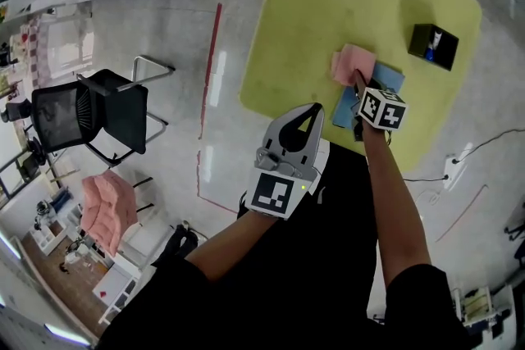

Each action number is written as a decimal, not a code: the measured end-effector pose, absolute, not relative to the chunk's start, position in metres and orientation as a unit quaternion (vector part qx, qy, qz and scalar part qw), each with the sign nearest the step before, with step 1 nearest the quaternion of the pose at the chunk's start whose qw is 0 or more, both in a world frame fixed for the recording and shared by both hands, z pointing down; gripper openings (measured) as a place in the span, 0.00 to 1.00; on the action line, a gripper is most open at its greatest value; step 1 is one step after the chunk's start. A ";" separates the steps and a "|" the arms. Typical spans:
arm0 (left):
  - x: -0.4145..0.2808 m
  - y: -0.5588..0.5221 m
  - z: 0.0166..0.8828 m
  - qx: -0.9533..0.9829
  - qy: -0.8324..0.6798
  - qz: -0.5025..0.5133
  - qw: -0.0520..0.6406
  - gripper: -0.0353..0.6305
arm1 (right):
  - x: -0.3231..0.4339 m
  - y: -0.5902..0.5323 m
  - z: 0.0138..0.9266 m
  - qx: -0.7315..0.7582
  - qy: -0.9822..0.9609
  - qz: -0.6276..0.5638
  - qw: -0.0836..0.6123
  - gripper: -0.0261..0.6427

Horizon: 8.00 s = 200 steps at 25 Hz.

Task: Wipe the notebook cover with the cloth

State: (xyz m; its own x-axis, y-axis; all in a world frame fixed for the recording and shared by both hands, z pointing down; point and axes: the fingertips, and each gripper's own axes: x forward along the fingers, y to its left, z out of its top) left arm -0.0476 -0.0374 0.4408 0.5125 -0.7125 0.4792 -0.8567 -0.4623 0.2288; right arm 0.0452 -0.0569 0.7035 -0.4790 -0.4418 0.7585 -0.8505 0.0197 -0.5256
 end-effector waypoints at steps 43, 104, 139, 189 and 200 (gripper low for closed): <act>0.013 -0.033 0.441 0.858 -0.432 0.169 0.222 0.06 | 0.104 -0.037 0.707 0.481 -0.674 0.526 0.192 0.09; -0.021 -0.020 0.380 0.873 -0.425 0.123 0.207 0.06 | 0.136 -0.036 0.608 0.551 -0.648 0.508 0.132 0.09; -0.132 0.029 0.423 0.857 -0.438 0.104 0.252 0.06 | 0.021 -0.005 0.700 0.526 -0.616 0.553 0.197 0.09; -0.028 0.063 0.397 0.822 -0.507 0.122 0.228 0.06 | 0.081 0.026 0.700 0.472 -0.645 0.572 0.185 0.09; -0.014 0.073 0.400 0.830 -0.491 0.131 0.229 0.06 | 0.097 0.033 0.700 0.473 -0.648 0.567 0.185 0.09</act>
